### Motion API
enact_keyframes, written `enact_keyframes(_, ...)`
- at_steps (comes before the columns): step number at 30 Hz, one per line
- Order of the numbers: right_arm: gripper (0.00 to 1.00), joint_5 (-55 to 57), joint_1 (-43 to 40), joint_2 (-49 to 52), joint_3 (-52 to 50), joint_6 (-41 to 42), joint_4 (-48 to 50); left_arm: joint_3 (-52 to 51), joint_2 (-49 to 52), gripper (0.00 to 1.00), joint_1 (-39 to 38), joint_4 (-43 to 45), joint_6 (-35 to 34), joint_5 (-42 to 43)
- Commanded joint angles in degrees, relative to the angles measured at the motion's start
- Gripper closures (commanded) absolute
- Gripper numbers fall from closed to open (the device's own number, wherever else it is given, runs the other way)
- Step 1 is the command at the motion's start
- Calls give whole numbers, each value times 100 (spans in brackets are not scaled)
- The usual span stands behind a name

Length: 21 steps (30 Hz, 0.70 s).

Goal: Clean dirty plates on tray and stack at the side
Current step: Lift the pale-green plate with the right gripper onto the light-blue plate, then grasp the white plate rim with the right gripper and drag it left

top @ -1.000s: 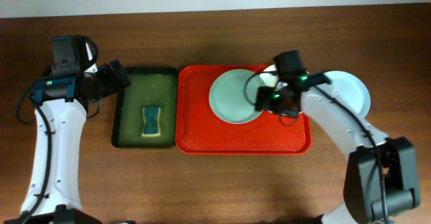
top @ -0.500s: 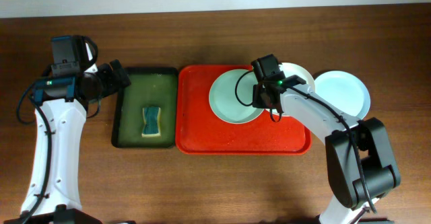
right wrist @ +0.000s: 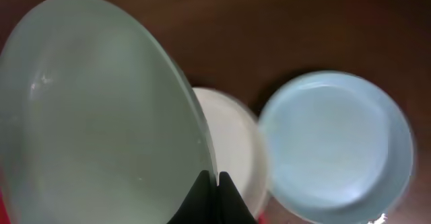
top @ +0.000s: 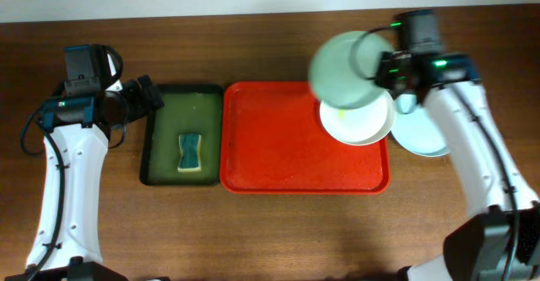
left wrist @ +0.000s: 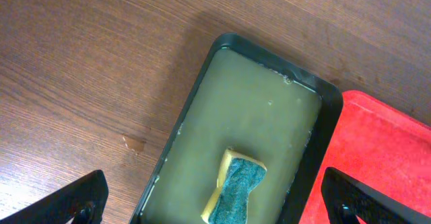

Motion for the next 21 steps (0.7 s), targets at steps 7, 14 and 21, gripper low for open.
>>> enact_keyframes(7, 96, -1106, -3327, 664, -343, 188, -590, 15, 15, 1, 15, -9, -59, 44)
enact_keyframes(14, 96, -901, -3311, 929, -938, 188, -278, 15, 15, 1, 15, -9, -61, 44)
enact_keyframes(21, 34, -901, -2804, 929, -942, 160, -295, 15, 15, 1, 13, -9, -59, 44)
